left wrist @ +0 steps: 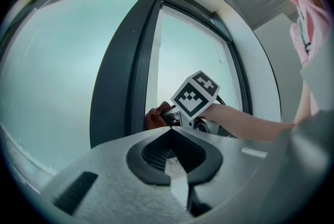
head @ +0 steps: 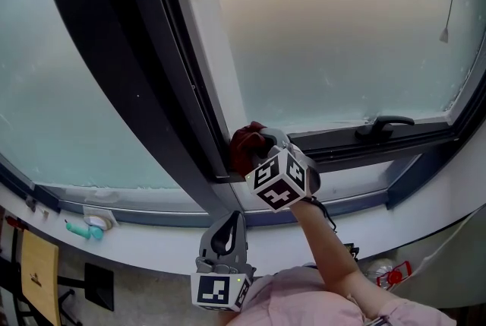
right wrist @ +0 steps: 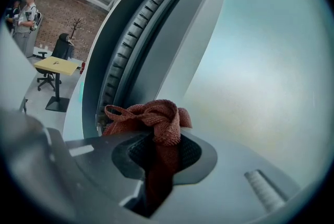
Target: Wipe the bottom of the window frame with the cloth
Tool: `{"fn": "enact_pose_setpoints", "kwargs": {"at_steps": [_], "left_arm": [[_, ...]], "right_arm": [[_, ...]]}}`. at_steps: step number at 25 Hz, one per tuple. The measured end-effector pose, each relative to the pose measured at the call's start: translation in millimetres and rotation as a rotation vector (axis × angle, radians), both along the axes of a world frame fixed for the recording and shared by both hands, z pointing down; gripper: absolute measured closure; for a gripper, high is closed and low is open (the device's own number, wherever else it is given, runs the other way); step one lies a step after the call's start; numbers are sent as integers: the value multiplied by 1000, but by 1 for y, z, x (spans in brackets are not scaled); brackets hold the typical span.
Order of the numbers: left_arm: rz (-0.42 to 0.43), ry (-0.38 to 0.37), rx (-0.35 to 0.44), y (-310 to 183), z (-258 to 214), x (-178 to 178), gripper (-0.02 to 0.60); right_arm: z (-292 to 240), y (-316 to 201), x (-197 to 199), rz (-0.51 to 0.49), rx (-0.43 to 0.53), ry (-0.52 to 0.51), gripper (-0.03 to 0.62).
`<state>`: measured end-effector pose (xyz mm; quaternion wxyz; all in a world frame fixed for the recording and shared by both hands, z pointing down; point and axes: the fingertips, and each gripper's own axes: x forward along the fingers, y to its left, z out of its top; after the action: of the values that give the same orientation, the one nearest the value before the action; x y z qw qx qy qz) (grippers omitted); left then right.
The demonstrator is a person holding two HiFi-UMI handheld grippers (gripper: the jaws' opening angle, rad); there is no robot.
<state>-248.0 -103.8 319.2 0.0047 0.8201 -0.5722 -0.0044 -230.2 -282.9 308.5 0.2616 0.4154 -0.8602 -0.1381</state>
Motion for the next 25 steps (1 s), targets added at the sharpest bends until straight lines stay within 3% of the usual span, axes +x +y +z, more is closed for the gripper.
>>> {"fn": "enact_pose_setpoints", "kwargs": {"at_steps": [10, 15, 25], "left_arm": [[-5, -6, 2, 0, -2, 3, 586], [-1, -3, 3, -1, -2, 6, 586], [37, 2, 6, -4, 0, 23, 586]], "right_arm": [[-2, 3, 4, -30, -4, -19, 528], [2, -4, 33, 68, -32, 16, 528], [3, -8, 64, 115, -63, -2, 528]]}}
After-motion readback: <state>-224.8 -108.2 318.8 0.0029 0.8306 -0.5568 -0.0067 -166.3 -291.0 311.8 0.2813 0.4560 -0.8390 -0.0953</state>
